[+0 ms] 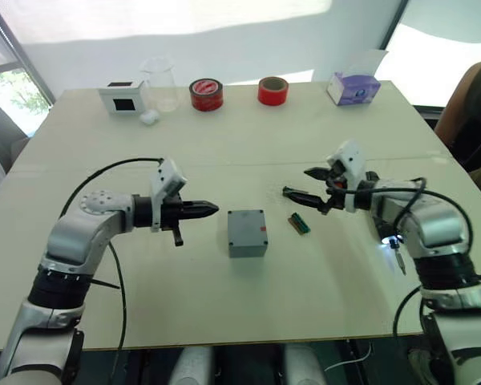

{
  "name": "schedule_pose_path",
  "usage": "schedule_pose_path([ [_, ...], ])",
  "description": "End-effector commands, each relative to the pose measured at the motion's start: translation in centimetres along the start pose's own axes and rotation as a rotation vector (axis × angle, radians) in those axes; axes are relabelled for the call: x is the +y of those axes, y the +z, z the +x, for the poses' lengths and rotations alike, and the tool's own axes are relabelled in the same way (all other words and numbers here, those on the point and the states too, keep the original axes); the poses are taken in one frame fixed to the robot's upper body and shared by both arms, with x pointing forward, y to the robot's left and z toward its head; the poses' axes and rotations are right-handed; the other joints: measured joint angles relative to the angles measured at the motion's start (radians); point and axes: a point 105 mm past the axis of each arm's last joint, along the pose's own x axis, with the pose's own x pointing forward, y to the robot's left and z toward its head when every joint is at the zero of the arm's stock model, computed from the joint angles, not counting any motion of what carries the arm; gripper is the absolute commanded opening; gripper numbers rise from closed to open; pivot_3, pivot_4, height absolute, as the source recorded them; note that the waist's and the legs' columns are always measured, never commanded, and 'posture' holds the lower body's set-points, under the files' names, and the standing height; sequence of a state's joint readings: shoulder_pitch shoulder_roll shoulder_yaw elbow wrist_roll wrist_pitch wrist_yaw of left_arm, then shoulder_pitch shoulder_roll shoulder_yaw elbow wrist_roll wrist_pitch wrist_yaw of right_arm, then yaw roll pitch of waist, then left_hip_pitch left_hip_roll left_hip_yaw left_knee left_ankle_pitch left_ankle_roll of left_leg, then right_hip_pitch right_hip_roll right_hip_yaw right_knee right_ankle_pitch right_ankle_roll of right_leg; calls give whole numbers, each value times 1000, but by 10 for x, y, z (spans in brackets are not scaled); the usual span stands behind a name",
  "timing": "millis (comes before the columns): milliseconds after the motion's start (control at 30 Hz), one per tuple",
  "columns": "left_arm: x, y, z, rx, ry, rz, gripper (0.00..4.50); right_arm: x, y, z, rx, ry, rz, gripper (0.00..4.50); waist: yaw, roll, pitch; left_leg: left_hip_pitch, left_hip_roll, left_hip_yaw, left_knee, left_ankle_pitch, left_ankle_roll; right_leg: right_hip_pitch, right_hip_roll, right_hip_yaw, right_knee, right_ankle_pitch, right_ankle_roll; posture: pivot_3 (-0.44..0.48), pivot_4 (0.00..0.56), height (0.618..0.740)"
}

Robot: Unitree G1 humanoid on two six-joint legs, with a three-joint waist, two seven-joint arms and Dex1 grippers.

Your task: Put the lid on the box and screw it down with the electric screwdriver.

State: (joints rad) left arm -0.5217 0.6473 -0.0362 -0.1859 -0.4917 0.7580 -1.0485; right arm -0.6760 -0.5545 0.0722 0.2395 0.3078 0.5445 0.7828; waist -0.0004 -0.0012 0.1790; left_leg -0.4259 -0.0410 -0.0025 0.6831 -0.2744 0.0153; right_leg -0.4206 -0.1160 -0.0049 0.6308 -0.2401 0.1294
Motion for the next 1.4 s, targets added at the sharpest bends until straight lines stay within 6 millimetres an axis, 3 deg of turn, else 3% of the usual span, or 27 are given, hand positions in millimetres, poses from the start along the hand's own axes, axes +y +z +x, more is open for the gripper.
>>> schedule_pose_path([
  [33, -5, 9, 0, -13, 0, 38, 0, -10, 3, 10, -29, -25, -55, 4461, -1, 0, 0, 0, 0, 0, 0, 0, -1, 0, 0, 0, 0, 0, 0, 0, 150, 740],
  [133, -7, 9, -1, -12, 7, 34, 0, -10, -2, 16, -17, -11, -60, 4461, -6, 0, 0, 0, 0, 0, -1, 1, -2, 0, 0, 0, 0, 0, 0, 0, 150, 740],
  [400, -8, 6, -4, -4, 26, 21, 0, -10, -8, 19, 0, 8, -65, 1902, -16, 0, 0, 0, 0, 0, -1, 1, -2, -1, 0, 0, 0, 0, 0, 0, 150, 740],
  [933, -6, -4, -4, 12, 28, 21, 0, -6, -4, 28, -11, 21, -61, 1902, -15, 0, 0, 0, 0, -1, -1, 1, -2, -1, 0, 0, 0, 0, 0, 0, 150, 740],
  [1033, -6, -5, -4, 14, 30, 21, 0, -4, -6, 29, -6, 23, -66, 1274, -14, 0, 0, 0, 0, 0, -1, 1, -2, -1, 0, 0, 0, 0, 0, 0, 150, 740],
  [1100, -6, -6, -4, 16, 32, 20, 0, -4, -6, 30, -6, 22, -65, 328, -14, 0, 0, 0, 0, 0, -1, 1, -2, -1, 0, 0, 0, 0, 0, 0, 150, 740],
  [1133, -6, -6, -4, 16, 33, 20, 0, -5, -6, 30, -6, 22, -65, 114, -15, 0, 0, 0, 0, 0, -1, 1, -2, -1, 0, 0, 0, 0, 0, 0, 150, 740],
  [1400, -5, -9, -5, 23, 36, 17, 0, -6, 0, 25, -22, 19, -73, 114, -14, 0, 0, 0, 0, 0, -1, 1, -2, -1, 0, 0, 0, 0, 0, 0, 150, 740],
])
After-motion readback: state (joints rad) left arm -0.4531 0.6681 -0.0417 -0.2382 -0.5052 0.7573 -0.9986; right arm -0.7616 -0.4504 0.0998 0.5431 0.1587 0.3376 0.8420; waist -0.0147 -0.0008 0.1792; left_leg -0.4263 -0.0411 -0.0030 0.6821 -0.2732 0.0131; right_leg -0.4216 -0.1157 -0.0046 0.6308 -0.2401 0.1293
